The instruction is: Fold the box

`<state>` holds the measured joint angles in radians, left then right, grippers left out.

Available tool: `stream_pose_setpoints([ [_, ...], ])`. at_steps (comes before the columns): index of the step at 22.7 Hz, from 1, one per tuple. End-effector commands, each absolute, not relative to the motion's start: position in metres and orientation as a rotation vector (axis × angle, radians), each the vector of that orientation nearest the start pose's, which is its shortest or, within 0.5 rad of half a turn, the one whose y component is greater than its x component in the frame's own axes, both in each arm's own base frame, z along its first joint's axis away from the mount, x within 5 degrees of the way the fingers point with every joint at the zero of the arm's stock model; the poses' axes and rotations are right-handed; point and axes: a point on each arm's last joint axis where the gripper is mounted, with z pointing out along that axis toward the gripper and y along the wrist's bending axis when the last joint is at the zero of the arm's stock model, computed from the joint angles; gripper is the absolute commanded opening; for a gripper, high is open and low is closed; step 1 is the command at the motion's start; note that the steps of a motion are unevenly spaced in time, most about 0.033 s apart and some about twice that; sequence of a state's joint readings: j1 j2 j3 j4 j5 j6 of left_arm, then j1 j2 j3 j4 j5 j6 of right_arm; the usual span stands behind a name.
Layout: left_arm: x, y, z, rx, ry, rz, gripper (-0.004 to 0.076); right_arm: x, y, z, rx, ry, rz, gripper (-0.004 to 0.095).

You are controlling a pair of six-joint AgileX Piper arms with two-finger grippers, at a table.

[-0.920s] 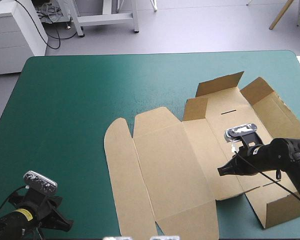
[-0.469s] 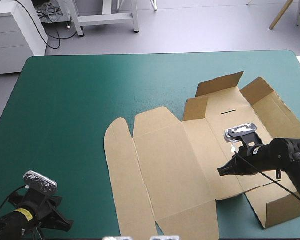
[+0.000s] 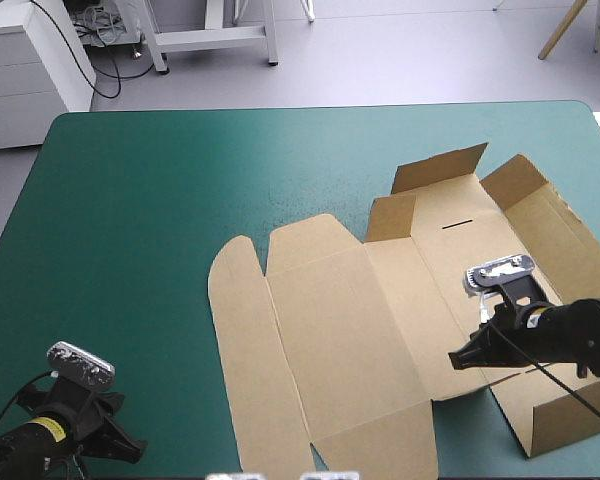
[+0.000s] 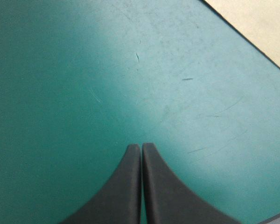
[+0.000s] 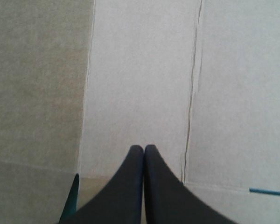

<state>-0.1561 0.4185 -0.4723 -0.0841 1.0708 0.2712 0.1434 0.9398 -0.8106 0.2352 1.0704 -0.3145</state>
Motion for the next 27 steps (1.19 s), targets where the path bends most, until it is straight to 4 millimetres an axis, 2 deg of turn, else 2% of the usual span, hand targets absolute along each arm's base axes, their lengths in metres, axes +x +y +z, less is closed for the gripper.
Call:
stream_pose_setpoints([
  [1, 0.060, -0.017, 0.267, 0.481, 2.386, -0.072, -0.0010, 0.130, 0.036, 0.331, -0.509, 2.546, 0.230, -0.0019],
  [7, 0.060, -0.017, 0.267, 0.483, 2.386, -0.071, -0.0010, 0.088, 0.029, 0.350, -0.431, 2.437, 0.220, -0.0020],
  [8, 0.060, -0.017, 0.267, 0.483, 2.386, -0.071, -0.0010, 0.076, 0.027, 0.355, -0.413, 2.385, 0.221, -0.0019],
  [15, 0.060, -0.017, 0.267, 0.483, 2.386, -0.071, -0.0010, 0.028, 0.022, 0.366, -0.269, 2.212, 0.296, -0.0019],
  [18, 0.060, -0.017, 0.267, 0.483, 2.386, -0.071, -0.0010, 0.021, 0.022, 0.367, -0.267, 2.181, 0.308, -0.0019],
  [27, 0.060, -0.017, 0.267, 0.483, 2.386, -0.071, -0.0010, 0.020, 0.022, 0.367, -0.253, 2.181, 0.317, -0.0019],
])
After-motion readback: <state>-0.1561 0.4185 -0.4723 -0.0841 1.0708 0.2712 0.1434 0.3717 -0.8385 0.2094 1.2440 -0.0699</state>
